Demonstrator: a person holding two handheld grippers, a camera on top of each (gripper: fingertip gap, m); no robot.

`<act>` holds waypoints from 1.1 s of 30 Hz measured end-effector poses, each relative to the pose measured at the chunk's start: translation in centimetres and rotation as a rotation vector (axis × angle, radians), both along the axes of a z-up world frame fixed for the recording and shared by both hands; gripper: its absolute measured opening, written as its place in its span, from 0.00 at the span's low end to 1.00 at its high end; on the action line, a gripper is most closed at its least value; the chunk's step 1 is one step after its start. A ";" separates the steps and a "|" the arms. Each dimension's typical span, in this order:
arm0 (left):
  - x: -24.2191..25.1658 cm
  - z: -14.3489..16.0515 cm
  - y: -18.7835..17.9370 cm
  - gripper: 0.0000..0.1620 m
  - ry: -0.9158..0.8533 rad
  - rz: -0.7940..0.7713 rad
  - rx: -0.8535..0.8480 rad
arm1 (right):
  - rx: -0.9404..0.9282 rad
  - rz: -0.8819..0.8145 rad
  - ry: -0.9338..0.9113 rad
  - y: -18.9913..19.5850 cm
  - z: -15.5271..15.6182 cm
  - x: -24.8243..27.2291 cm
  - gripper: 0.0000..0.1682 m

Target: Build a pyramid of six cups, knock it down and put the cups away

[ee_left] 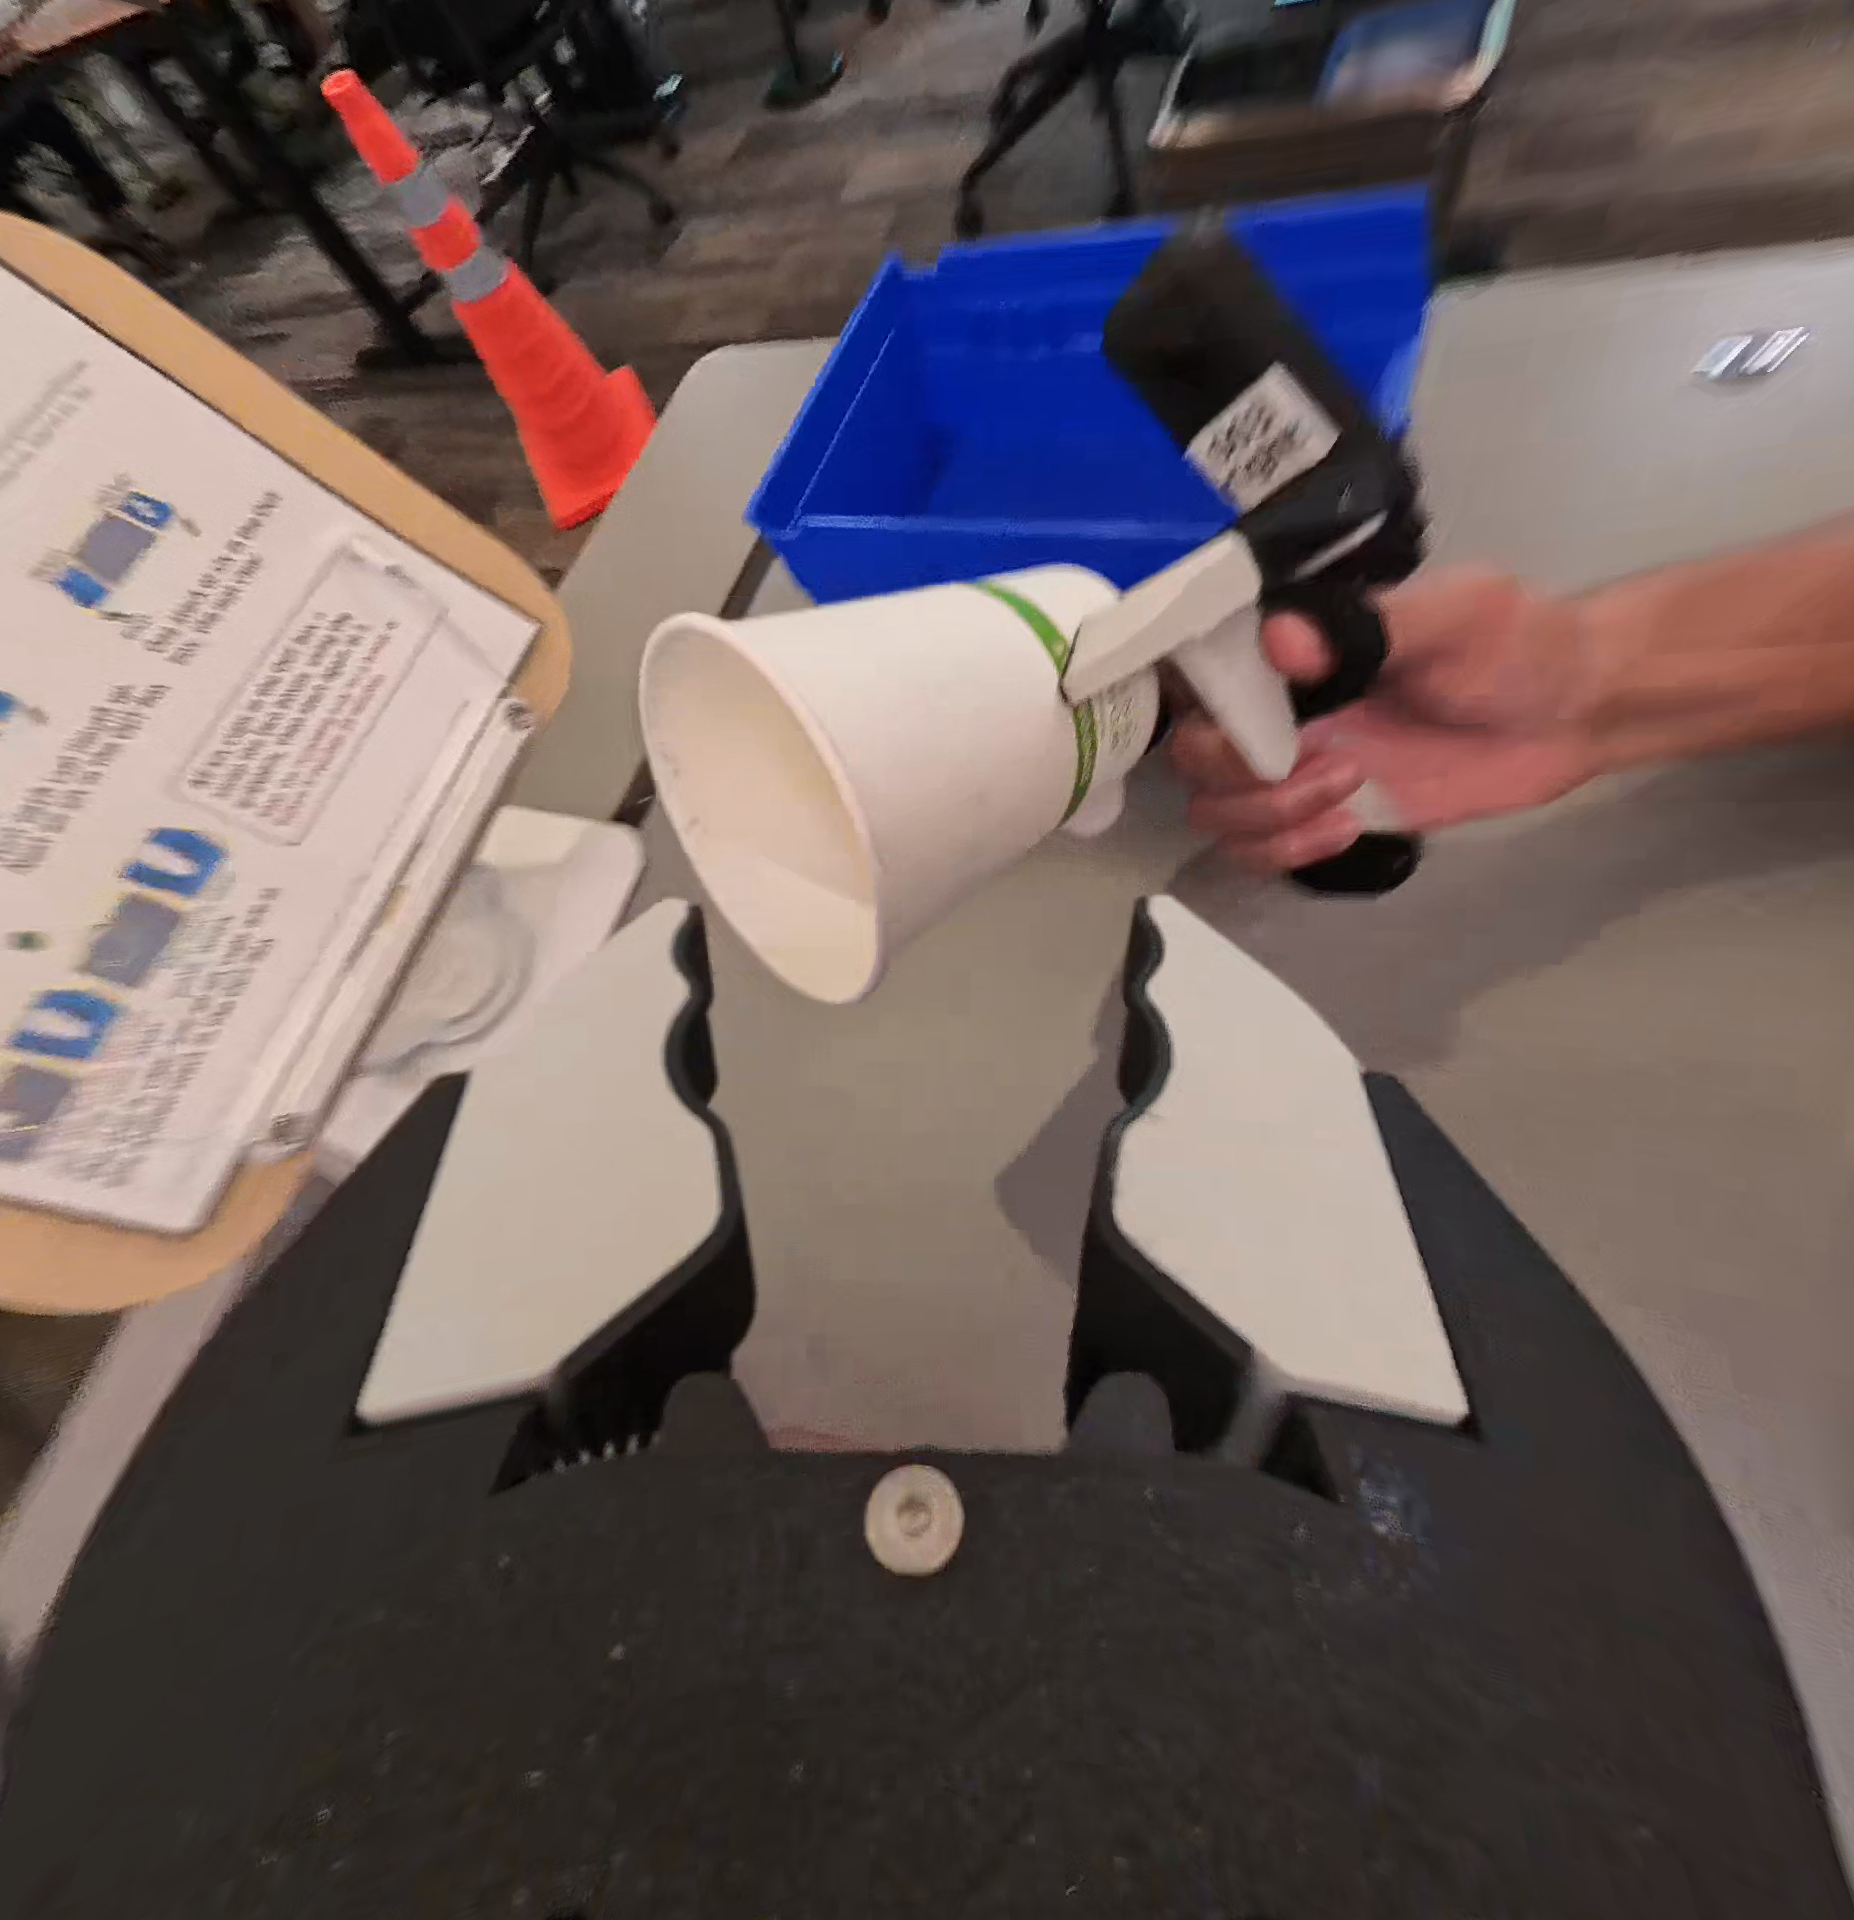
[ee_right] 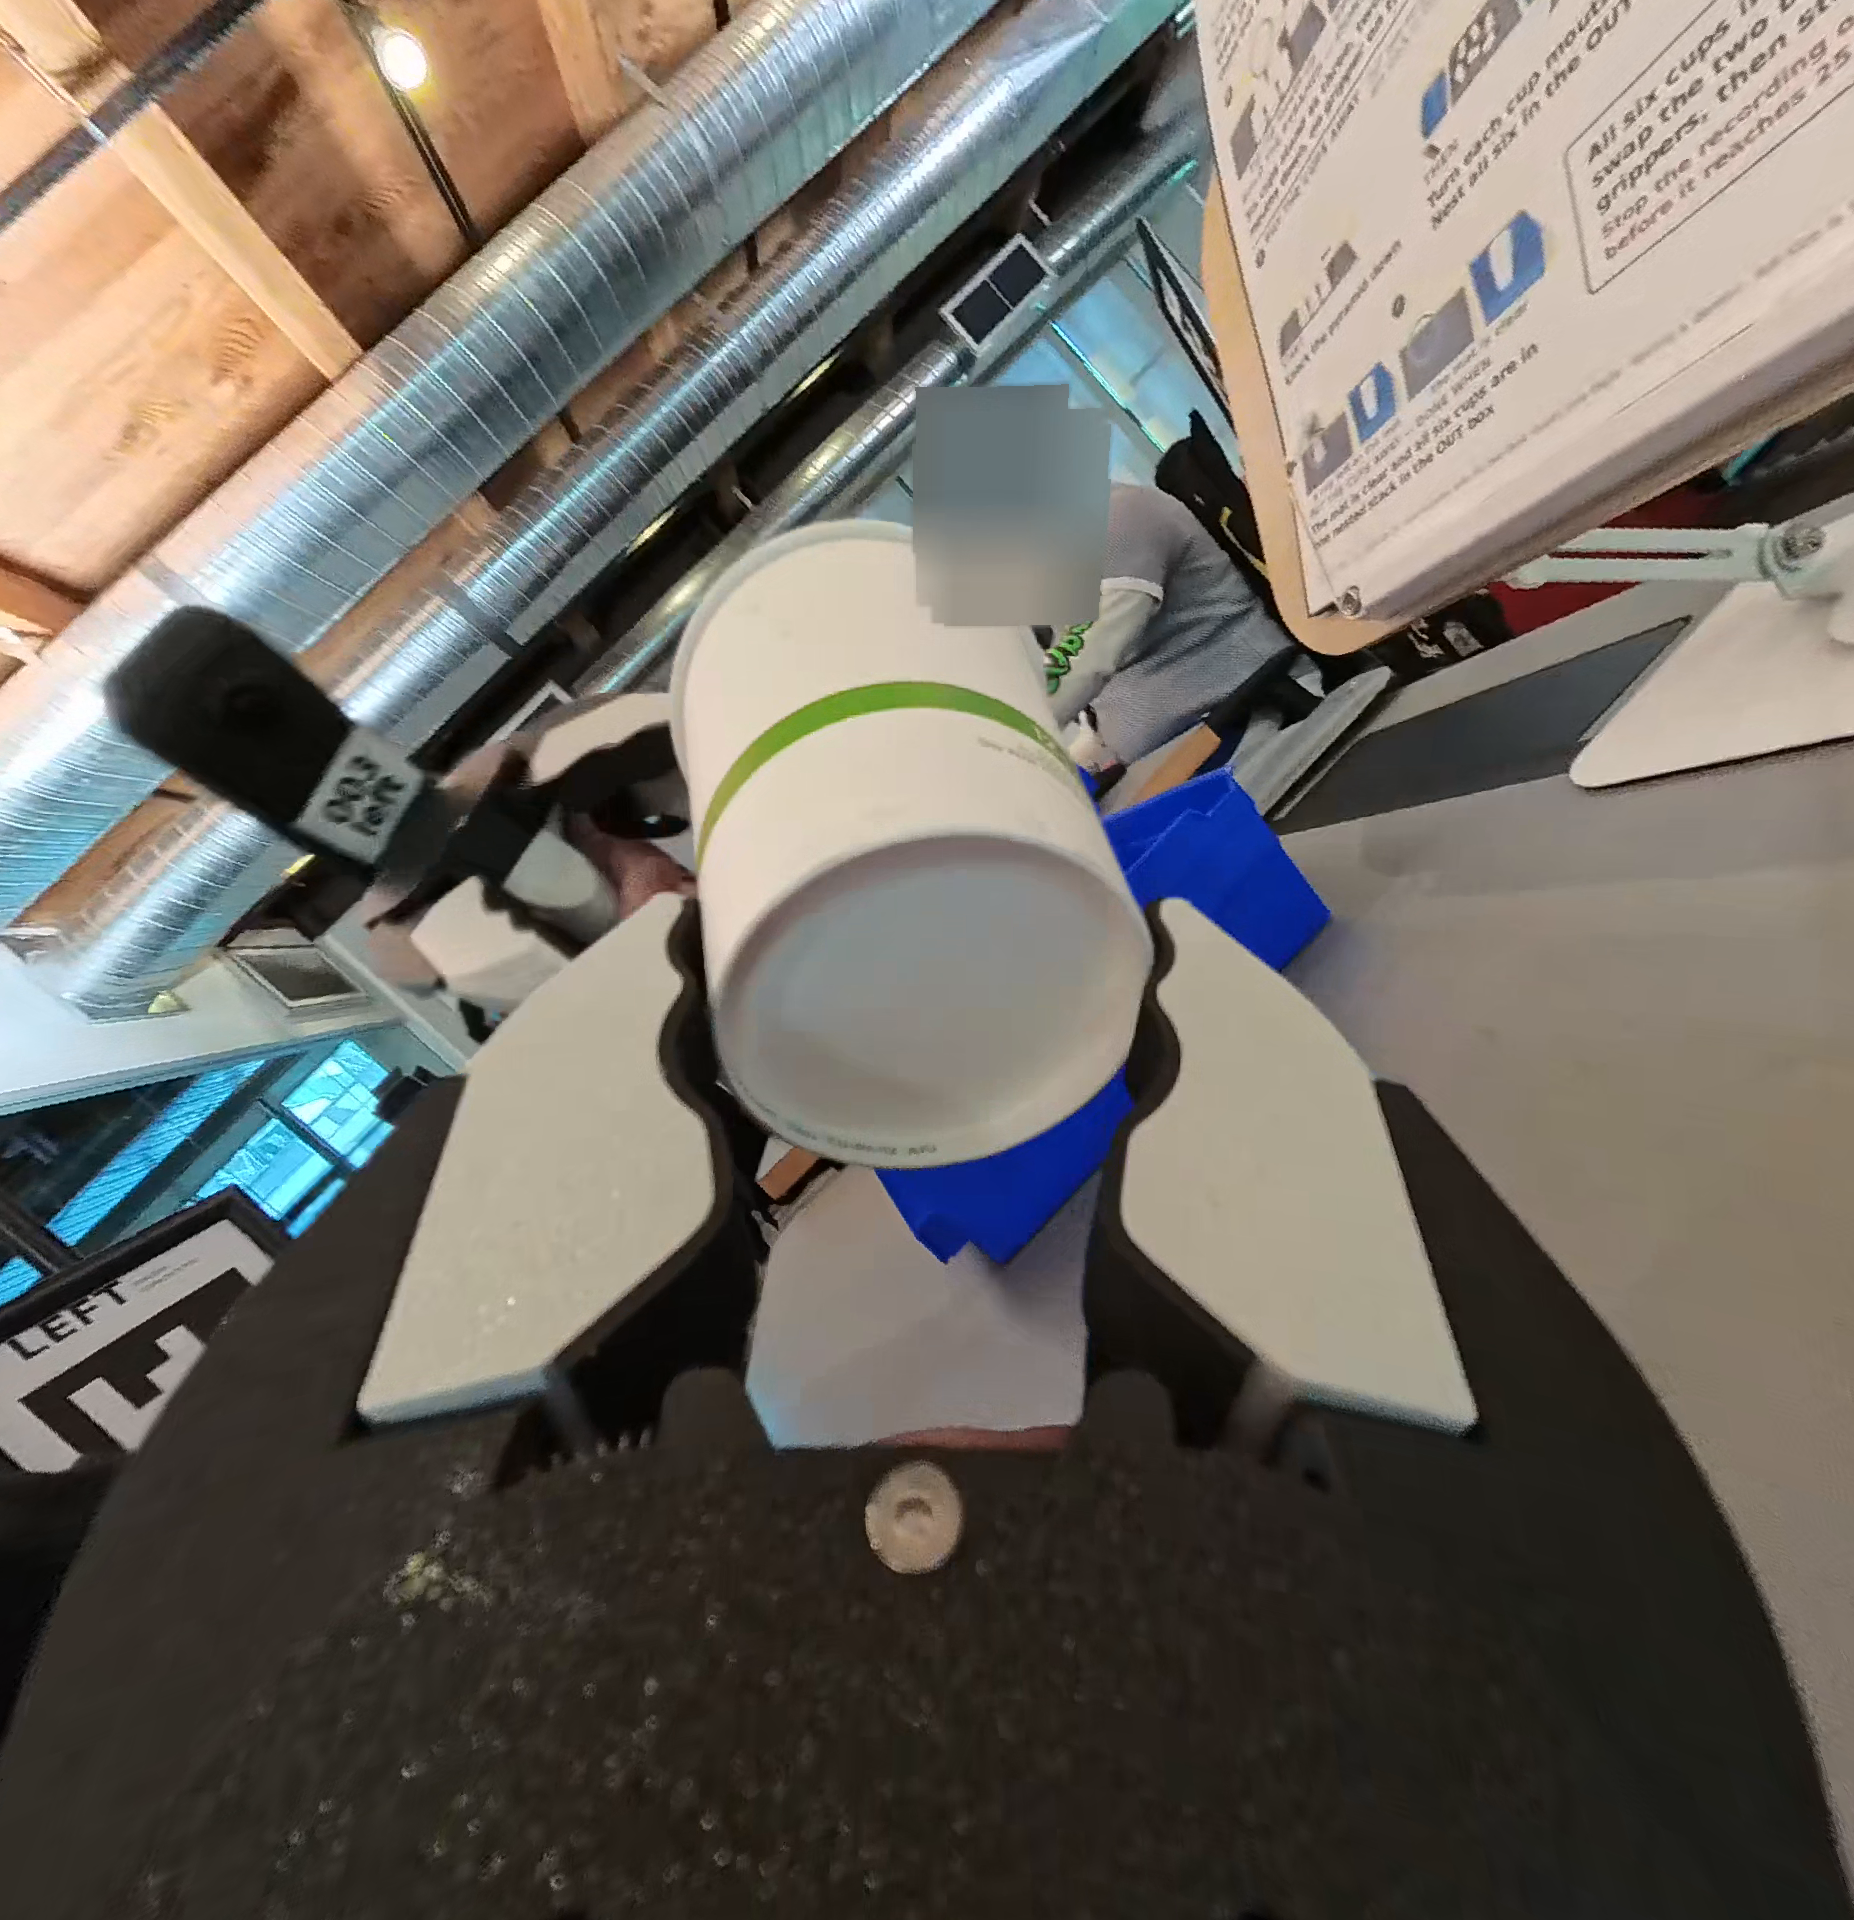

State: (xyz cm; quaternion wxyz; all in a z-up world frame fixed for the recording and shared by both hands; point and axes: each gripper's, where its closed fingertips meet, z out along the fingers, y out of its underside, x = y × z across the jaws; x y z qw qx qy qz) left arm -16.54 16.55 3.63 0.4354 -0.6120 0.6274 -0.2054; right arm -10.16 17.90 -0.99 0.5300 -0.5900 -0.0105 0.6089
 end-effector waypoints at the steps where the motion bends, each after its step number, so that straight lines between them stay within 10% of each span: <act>1: -0.2 -0.3 0.1 0.48 0.055 0.017 0.073 | -0.008 -0.009 -0.022 0.1 -0.2 0.0 0.46; 19: 3.5 -6.5 3.2 0.50 0.853 -0.132 0.799 | -0.106 -0.061 -0.251 0.1 -2.4 -1.5 0.46; 26: 3.1 -6.7 4.0 0.48 0.692 -0.006 0.749 | -0.047 -0.129 -0.311 -0.1 -2.0 0.0 0.49; 33: -0.8 -6.0 8.0 0.48 0.137 0.491 0.366 | 0.033 -0.255 -0.440 -2.9 -1.3 3.8 0.51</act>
